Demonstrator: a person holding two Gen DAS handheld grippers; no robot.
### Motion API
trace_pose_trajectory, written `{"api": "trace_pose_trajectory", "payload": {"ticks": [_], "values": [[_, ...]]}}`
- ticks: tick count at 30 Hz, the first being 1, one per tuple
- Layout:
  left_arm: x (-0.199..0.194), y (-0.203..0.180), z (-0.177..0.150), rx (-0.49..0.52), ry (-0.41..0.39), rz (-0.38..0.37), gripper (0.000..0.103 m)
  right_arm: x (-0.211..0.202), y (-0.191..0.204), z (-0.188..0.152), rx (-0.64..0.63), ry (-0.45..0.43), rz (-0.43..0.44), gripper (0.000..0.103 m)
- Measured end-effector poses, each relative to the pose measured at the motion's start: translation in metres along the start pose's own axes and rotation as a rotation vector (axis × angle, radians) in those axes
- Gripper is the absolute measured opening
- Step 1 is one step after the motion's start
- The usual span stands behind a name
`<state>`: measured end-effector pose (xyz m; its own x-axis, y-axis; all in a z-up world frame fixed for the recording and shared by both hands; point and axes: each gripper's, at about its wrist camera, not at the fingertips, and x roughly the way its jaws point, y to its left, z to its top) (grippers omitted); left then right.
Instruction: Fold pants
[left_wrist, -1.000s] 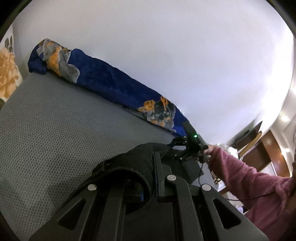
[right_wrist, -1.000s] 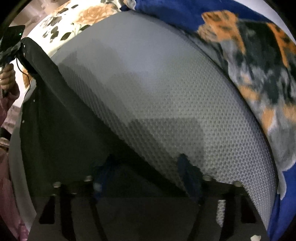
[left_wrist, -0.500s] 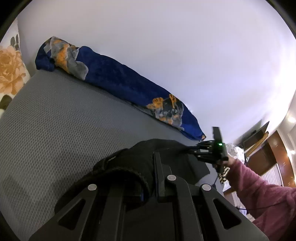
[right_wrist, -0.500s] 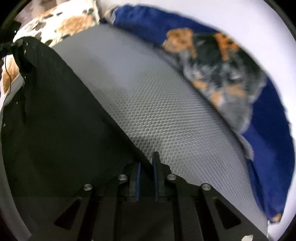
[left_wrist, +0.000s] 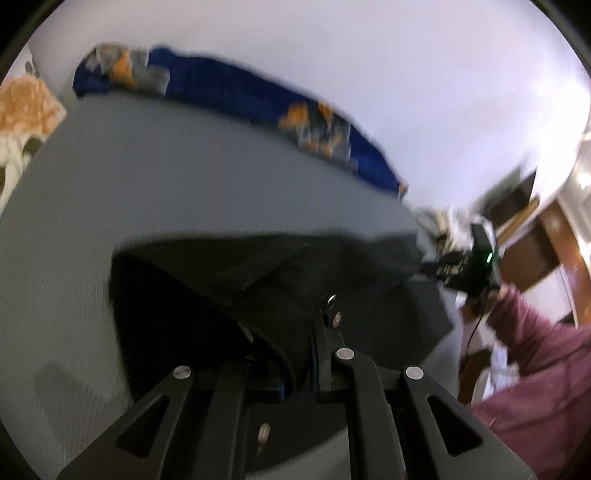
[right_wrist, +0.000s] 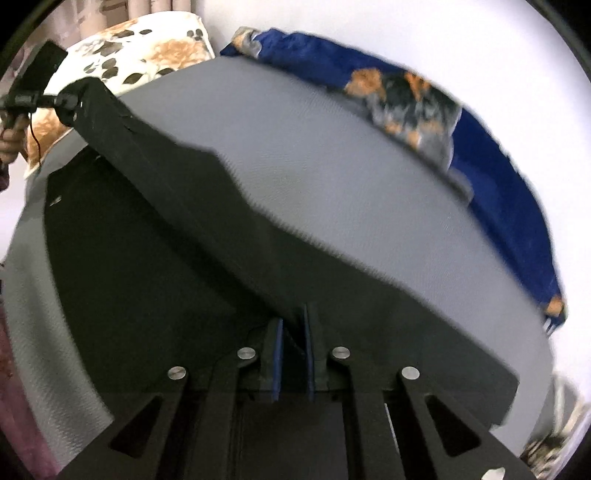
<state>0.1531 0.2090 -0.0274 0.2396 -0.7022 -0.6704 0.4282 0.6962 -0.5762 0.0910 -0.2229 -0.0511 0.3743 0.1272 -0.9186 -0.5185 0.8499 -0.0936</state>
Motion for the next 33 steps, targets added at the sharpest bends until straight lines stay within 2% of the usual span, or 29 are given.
{"api": "trace_pose_trajectory", "payload": {"ticks": [3, 6, 8, 11, 13, 15, 16, 17, 18, 20, 23, 25, 29, 31, 33], "values": [[0.013, 0.005, -0.033, 0.004, 0.114, 0.046, 0.011, 0.015, 0.011, -0.022, 0.041, 0.024, 0.025, 0.008], [0.027, 0.009, -0.056, -0.002, 0.179, 0.101, 0.013, 0.035, 0.014, -0.033, 0.091, 0.045, 0.045, 0.008], [0.034, 0.008, -0.065, -0.004, 0.197, 0.14, 0.015, 0.046, 0.016, -0.036, 0.104, 0.057, 0.039, 0.008], [0.027, -0.002, -0.071, -0.001, 0.178, 0.196, 0.021, 0.049, 0.016, -0.037, 0.129, 0.04, 0.031, 0.008], [0.022, -0.005, -0.072, -0.013, 0.184, 0.196, 0.025, 0.049, 0.017, -0.038, 0.128, 0.04, 0.025, 0.008], [0.015, -0.006, -0.072, -0.029, 0.195, 0.234, 0.04, 0.049, 0.022, -0.038, 0.11, 0.035, 0.005, 0.008], [0.012, -0.007, -0.074, -0.035, 0.201, 0.28, 0.062, 0.049, 0.023, -0.038, 0.108, 0.033, 0.001, 0.008], [0.002, -0.007, -0.077, -0.046, 0.183, 0.338, 0.072, 0.048, 0.023, -0.039, 0.113, 0.029, 0.001, 0.008], [-0.007, -0.005, -0.08, -0.063, 0.157, 0.346, 0.072, 0.048, 0.023, -0.04, 0.121, 0.023, 0.004, 0.008], [-0.022, -0.003, -0.082, -0.15, 0.116, 0.329, 0.072, 0.047, 0.022, -0.042, 0.129, 0.012, 0.009, 0.008], [-0.043, -0.001, -0.093, -0.339, 0.026, 0.267, 0.072, 0.048, 0.021, -0.043, 0.137, -0.006, 0.012, 0.008], [-0.045, -0.001, -0.101, -0.426, 0.004, 0.246, 0.072, 0.047, 0.022, -0.045, 0.14, -0.017, 0.013, 0.008], [-0.03, 0.004, -0.115, -0.611, -0.047, 0.143, 0.071, 0.047, 0.022, -0.046, 0.135, -0.032, 0.012, 0.008], [-0.018, 0.009, -0.113, -0.671, -0.06, 0.106, 0.07, 0.047, 0.021, -0.046, 0.132, -0.034, 0.01, 0.008], [-0.003, 0.015, -0.111, -0.74, -0.08, 0.107, 0.07, 0.047, 0.023, -0.046, 0.123, -0.036, 0.002, 0.008]]}}
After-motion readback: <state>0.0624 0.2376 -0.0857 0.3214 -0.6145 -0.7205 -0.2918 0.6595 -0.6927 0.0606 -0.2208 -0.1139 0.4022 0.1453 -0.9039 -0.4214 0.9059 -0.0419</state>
